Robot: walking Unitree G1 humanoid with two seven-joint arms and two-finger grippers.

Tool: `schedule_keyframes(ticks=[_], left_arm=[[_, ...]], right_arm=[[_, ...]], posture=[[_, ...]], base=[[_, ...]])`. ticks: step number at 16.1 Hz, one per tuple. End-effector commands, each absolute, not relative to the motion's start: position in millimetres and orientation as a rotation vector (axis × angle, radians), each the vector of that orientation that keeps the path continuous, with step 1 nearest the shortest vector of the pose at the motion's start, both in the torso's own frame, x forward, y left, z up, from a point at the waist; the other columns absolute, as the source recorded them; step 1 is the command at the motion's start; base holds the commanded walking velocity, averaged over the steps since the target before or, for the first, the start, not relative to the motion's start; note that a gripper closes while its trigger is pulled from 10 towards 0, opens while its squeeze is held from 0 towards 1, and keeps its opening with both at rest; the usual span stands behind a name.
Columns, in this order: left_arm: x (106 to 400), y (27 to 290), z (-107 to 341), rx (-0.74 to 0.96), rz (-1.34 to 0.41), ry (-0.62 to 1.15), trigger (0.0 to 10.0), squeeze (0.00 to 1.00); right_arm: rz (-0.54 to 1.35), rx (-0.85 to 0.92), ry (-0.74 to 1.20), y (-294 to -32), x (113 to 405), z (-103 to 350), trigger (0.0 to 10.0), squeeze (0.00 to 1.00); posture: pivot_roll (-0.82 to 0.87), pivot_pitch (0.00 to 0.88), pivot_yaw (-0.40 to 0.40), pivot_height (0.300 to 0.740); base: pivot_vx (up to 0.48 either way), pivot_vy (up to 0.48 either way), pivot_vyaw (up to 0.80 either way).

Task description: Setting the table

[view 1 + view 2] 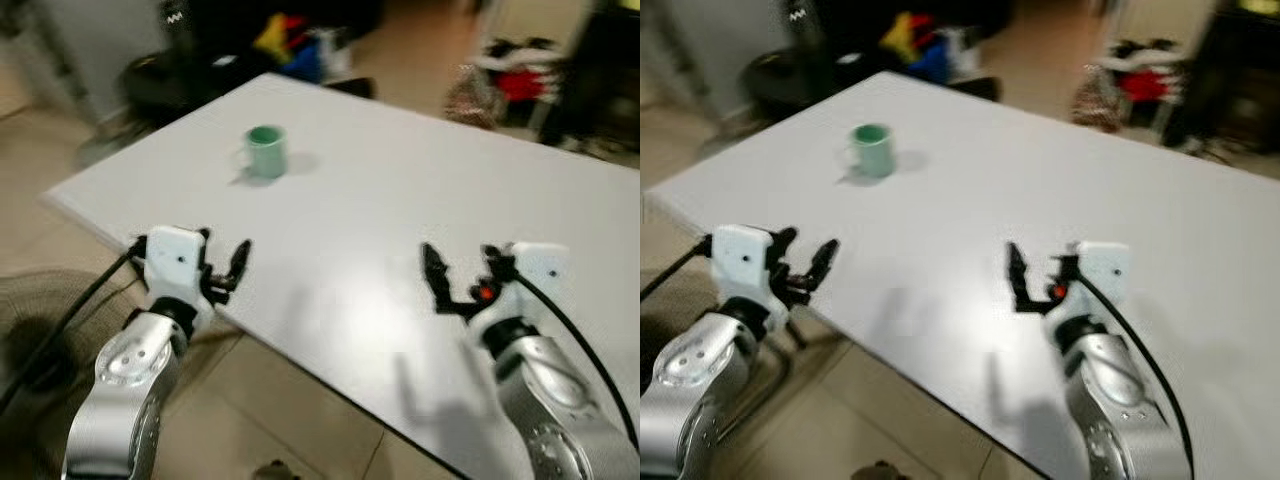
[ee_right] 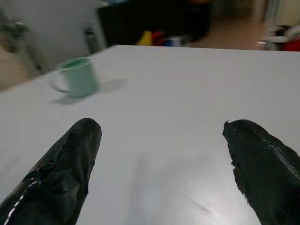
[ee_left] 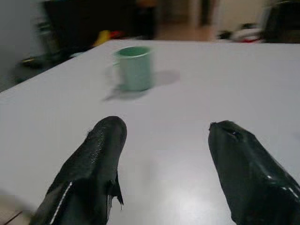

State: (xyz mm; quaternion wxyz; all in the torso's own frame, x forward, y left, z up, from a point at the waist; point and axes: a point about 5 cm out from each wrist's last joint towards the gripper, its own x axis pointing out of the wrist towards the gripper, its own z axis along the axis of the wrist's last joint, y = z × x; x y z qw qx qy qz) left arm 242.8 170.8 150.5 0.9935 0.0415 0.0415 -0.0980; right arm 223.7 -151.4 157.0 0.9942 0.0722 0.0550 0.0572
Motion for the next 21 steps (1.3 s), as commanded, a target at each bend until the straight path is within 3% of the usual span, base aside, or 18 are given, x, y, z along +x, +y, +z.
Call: schedule_keyframes(ticks=[1, 8, 21], left_arm=[[242.8, 166.6, 152.7, 0.091, -0.219, 0.076, 10.0, 1.0], [249.6, 161.6, 157.2, 0.205, -0.239, 0.081, 10.0, 1.0], [247.8, 166.2, 162.0, 0.23, -0.188, 0.052, 10.0, 1.0]], right_arm=[[0.11, 0.168, 0.118, -152.3, 222.4, 157.0, 10.0, 1.0], [0.096, 0.159, 0.137, -152.6, 221.8, 155.0, 10.0, 1.0], [0.111, 0.146, 0.161, -149.1, 224.9, 153.6, 10.0, 1.0]], posture=[[0.09, 0.0, 0.074, 0.74], [0.09, 0.0, 0.081, 0.74], [0.1, 0.0, 0.061, 0.74]], base=[[0.0, 0.0, 0.0], [0.0, 0.0, 0.07], [0.0, 0.0, 0.8]])
